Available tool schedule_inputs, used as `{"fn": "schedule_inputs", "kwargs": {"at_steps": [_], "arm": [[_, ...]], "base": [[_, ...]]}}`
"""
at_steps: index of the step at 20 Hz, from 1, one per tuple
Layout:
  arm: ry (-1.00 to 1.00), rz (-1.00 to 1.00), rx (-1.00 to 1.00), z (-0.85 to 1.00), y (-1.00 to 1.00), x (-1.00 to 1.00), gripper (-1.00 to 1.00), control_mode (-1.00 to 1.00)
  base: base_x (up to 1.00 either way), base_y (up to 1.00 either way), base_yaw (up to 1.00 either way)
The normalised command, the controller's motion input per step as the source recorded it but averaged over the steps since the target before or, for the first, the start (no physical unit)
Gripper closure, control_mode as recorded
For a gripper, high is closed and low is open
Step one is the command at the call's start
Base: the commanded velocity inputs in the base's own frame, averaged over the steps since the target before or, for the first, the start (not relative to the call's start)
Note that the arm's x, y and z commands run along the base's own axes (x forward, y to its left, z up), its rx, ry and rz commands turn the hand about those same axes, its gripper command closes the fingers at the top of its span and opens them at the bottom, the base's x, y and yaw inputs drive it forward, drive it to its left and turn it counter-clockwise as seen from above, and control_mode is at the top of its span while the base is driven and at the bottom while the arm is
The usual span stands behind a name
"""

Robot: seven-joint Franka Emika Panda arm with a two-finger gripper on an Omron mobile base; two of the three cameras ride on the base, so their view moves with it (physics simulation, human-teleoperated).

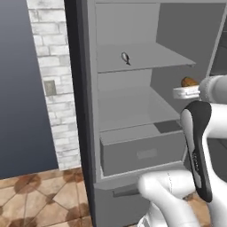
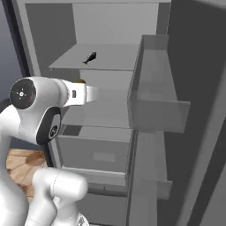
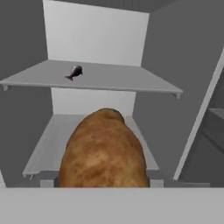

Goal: Place one potato and one fish in each tupperware on the nearby counter, to pack two identical lunches.

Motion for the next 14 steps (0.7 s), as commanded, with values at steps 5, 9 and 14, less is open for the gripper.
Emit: {"fn": "schedule_inputs", "kwargs": {"at_steps": [5, 9, 14], "arm": [[0.0, 0.0, 0.0, 0.0, 0.0, 0.0, 1.0, 1.0], [0.0, 0.0, 0.0, 0.0, 0.0, 0.0, 1.0, 1.0], [0.0, 0.0, 0.0, 0.0, 0.0, 0.0, 1.0, 1.0]], "base": [[-1.0, 0.0, 0.0], [-1.0, 0.0, 0.0], [-1.0, 0.0, 0.0]]}}
